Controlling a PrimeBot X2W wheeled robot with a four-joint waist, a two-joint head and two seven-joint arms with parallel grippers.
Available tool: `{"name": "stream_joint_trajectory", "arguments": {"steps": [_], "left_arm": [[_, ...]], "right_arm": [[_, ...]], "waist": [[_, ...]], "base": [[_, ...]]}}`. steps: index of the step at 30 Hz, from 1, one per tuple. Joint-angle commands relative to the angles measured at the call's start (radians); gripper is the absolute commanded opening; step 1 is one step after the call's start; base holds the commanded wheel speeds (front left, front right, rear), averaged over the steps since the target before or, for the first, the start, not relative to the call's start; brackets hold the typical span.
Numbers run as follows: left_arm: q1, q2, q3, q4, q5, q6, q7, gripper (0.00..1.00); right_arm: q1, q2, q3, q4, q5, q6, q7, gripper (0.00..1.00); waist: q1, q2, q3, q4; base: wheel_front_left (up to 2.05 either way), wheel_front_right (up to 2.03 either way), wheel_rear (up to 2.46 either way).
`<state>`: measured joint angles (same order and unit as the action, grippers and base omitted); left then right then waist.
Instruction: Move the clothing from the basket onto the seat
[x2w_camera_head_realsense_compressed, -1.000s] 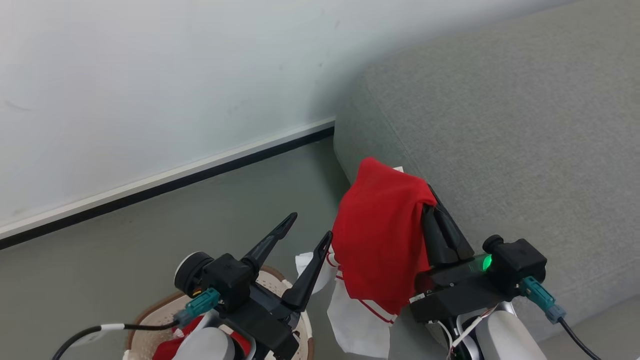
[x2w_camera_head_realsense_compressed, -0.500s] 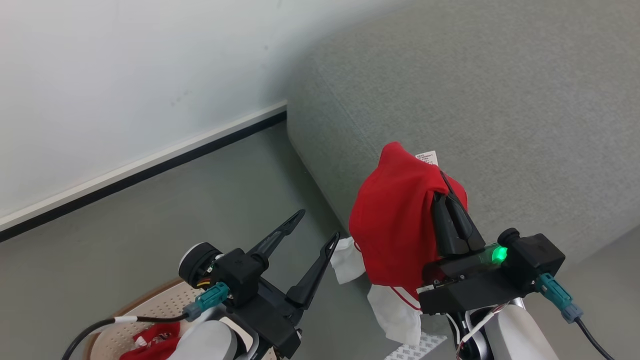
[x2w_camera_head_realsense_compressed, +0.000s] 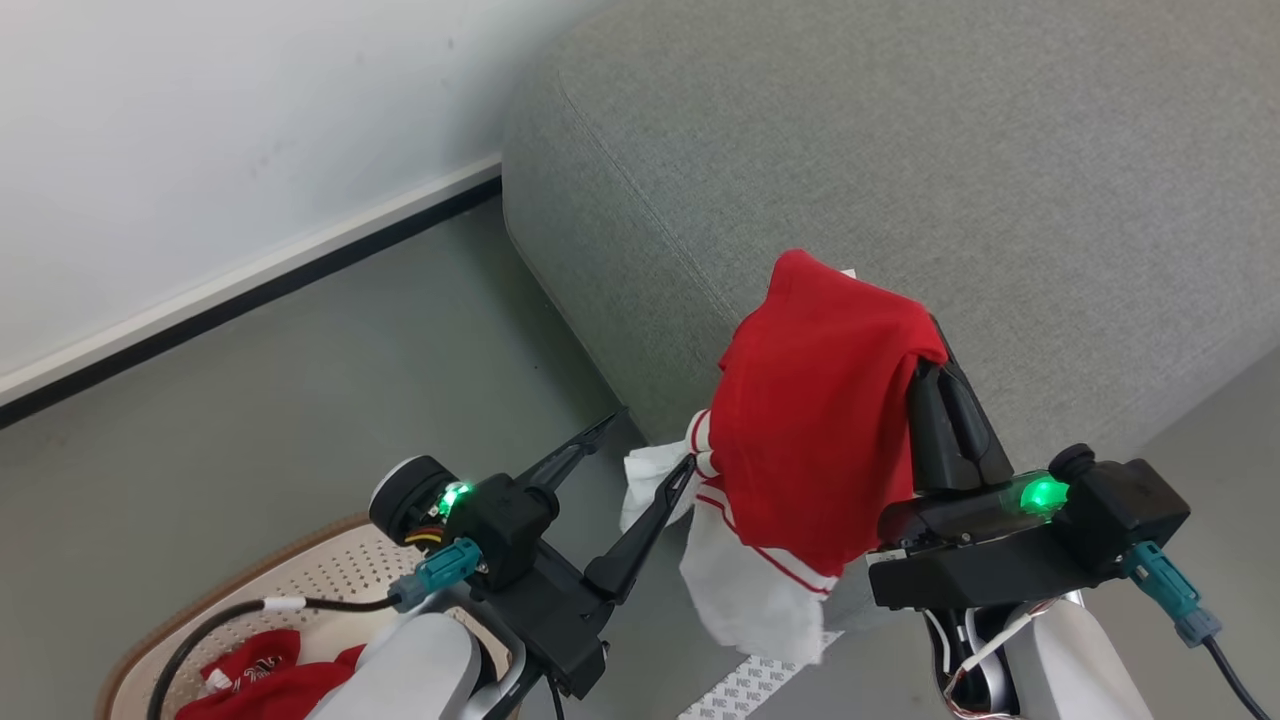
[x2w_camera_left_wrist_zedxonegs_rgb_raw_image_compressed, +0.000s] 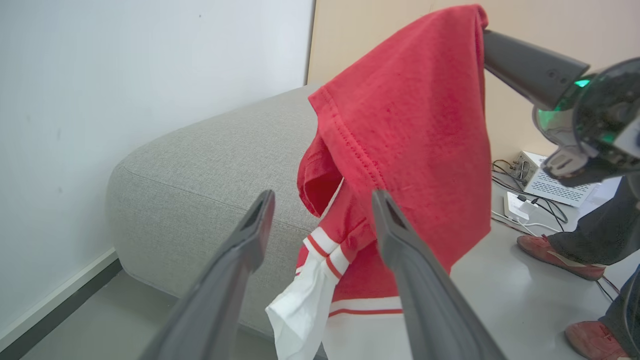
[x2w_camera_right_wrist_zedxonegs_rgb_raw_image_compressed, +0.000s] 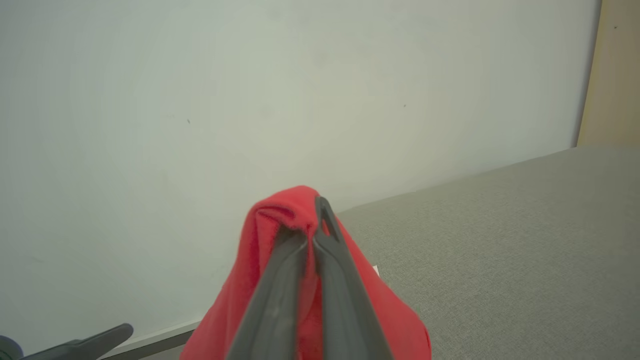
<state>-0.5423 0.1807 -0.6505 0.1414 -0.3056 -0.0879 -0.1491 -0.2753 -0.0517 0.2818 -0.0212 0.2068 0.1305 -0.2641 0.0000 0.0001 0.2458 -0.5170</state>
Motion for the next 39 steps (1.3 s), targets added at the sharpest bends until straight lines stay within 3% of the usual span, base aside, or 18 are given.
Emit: {"name": "stream_joint_trajectory", "arguments": {"steps": [1,11,23,39], "left_arm": [[-0.012,0.003,-0.004,0.007,0.010,-0.007,0.000,1.00],[-0.066,0.031,-0.039,0.020,0.026,-0.019,0.037,1.00],[-0.205,0.057,-0.107,-0.049,0.063,-0.032,0.138,1.00],[-0.431,0.062,-0.207,-0.105,0.078,-0.041,0.196,1.00]], "right_arm": [[0.009,0.002,-0.004,-0.010,0.006,0.000,-0.001,0.00],[-0.092,0.002,-0.070,-0.033,0.041,0.000,-0.001,0.00],[-0.480,-0.004,-0.308,-0.014,-0.001,0.000,-0.001,0.00],[-0.920,-0.284,-0.531,0.119,0.009,0.000,-0.001,0.00]], "waist": [[0.0000,-0.0001,0.008,-0.005],[0.0000,-0.0001,0.079,-0.011],[0.0000,-0.0001,0.315,0.068],[0.0000,-0.0001,0.582,0.163]], "base": [[0.00,0.00,0.00],[0.00,0.00,0.00],[0.00,0.00,0.00],[0.00,0.00,0.00]]}}
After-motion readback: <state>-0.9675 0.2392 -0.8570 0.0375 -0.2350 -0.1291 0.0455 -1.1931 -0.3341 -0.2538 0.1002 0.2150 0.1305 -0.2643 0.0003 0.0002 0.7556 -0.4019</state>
